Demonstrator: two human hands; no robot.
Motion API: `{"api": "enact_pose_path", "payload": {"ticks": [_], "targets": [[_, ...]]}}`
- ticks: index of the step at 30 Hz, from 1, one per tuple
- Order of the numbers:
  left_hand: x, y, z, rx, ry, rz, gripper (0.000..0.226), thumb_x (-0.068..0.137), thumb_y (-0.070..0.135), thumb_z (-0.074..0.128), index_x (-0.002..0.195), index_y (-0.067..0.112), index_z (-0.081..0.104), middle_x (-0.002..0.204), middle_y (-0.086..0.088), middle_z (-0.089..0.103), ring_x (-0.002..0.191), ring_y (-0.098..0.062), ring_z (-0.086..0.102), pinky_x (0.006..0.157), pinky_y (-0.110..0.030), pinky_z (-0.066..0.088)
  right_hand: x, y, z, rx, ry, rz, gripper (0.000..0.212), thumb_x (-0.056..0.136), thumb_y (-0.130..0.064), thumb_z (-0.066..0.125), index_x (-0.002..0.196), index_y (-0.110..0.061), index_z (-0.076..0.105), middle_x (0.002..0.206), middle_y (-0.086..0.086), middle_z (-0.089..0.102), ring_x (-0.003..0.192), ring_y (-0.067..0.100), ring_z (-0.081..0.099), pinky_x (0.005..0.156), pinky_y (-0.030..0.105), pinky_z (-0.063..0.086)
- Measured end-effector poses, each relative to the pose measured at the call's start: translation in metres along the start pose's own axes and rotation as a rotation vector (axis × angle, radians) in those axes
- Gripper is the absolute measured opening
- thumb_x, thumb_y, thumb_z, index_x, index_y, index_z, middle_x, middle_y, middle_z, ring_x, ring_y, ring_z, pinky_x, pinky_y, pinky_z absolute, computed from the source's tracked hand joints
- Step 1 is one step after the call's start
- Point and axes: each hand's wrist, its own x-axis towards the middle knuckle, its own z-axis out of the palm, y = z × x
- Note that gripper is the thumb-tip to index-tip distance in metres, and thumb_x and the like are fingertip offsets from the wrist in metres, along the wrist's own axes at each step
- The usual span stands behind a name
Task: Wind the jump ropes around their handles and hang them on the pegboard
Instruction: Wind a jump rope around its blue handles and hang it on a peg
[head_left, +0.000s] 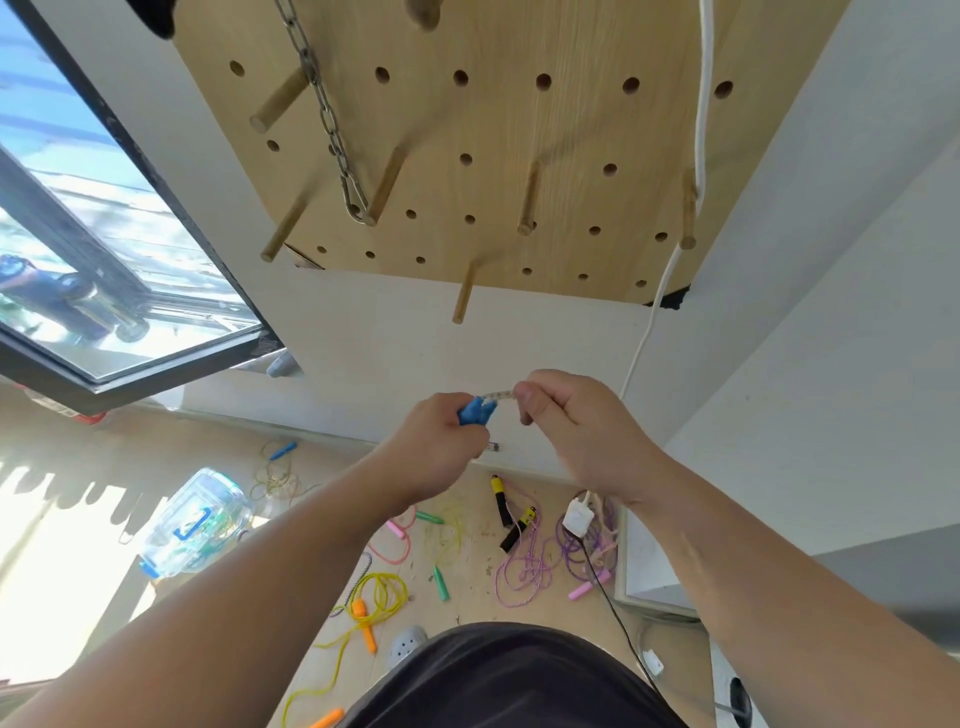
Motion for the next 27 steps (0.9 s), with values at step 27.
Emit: {"api": "enact_pose_path", "payload": {"ticks": [27], "targets": [[-0.016,0.028,0.015,-1.082,0.166,0.128,0.039,0.104,0.046,0.037,0.084,0.017,0.053,0.122,-0.005,0.073,0.121,-0.018,0.065,0.102,-0.044,0.046,-0.012,-0.026,0.031,0.337,-0.007,0.278,0.029,0.107,-0.043,0.041,0.133,-0.039,0.051,0.077,0.007,0.072,0.047,-0.004,0.054,0.059,0.018,0.035]]}}
